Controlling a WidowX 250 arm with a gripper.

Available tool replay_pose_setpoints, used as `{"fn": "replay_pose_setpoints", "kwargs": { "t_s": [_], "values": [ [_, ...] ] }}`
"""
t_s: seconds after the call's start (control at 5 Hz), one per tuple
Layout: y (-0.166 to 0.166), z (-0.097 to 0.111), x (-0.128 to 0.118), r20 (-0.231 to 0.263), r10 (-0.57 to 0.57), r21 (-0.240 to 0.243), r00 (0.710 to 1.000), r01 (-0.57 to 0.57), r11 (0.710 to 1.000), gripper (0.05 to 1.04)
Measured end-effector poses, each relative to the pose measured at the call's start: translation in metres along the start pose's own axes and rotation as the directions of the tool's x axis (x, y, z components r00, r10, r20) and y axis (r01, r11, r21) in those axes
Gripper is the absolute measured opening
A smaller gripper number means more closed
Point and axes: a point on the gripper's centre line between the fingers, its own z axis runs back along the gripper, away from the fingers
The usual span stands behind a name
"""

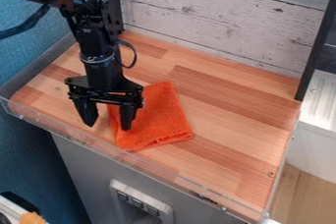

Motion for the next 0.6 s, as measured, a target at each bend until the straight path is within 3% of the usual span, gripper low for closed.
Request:
{"fn": "replay_pose_setpoints", "kwargs": {
  "t_s": [0.6],
  "values": [
    [0.0006, -0.0054, -0.0016, 0.009, 0.02, 0.004, 1.0, -0.02, 1.0, 0.998]
  ]
}}
